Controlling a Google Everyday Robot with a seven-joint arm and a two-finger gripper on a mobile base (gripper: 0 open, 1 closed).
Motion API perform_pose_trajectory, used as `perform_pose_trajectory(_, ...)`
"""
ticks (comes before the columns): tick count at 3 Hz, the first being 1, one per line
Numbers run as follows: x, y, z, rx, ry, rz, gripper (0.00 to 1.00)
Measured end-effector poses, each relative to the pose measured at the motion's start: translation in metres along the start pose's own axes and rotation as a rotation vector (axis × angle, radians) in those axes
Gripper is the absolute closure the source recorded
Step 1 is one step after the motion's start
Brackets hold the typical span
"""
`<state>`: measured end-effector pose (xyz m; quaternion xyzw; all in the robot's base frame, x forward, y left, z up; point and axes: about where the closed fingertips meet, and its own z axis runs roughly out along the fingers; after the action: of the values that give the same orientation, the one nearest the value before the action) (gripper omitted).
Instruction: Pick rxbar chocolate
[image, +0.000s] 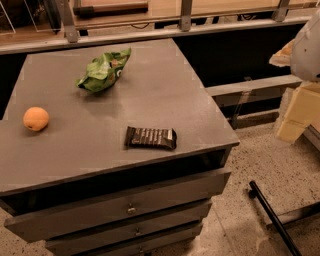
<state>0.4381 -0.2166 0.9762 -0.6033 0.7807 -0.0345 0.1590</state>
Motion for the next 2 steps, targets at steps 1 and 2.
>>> perform_pose_trajectory(1,0.000,0.000,0.000,0.000,0.000,0.000,0.00)
perform_pose_trajectory(2,-0.024,-0.001,0.020,-0.035,0.009,-0.030,0.00)
